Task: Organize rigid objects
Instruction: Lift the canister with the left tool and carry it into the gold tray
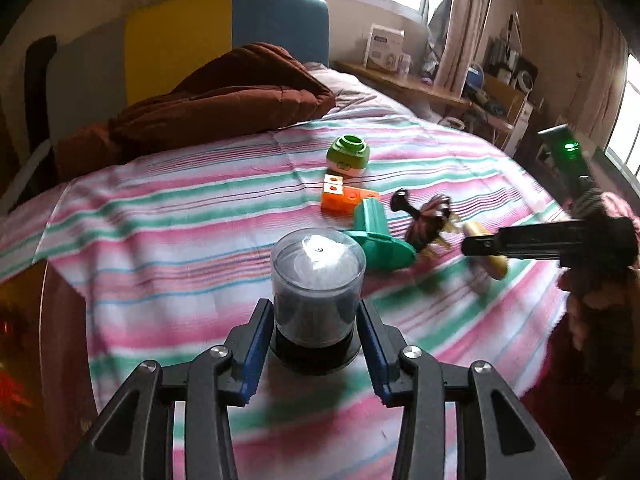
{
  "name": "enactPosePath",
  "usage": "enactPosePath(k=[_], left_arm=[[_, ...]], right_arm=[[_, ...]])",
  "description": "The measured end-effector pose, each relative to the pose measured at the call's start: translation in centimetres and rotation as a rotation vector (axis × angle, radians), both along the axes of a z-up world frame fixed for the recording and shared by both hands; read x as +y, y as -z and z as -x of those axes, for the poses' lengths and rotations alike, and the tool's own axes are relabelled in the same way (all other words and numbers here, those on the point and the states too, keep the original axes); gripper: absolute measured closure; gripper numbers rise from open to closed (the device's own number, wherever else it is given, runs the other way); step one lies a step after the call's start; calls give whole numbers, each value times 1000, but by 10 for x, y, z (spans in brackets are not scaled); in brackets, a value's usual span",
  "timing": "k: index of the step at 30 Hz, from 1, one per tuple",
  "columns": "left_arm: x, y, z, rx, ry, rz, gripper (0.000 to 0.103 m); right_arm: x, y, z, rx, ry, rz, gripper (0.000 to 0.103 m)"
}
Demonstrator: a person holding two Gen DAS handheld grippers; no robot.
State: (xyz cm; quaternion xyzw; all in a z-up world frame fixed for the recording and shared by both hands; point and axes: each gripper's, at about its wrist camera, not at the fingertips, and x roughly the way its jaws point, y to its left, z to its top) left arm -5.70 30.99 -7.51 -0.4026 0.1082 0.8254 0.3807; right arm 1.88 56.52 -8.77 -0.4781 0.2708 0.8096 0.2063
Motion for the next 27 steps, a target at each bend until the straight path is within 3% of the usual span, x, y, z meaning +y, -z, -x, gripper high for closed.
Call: enactPosePath(k=[12, 19, 27], left_arm=[[-75, -38, -45, 30, -35, -132, 60], [-139, -47, -36, 46, -167, -155, 60], [-210, -35, -8, 25, -342, -133, 60]], right_arm=[[-24, -2, 5, 37, -132, 51, 58], [-41, -2, 10, 46, -223, 68, 58], [-56, 1, 18, 44, -294, 85, 58]])
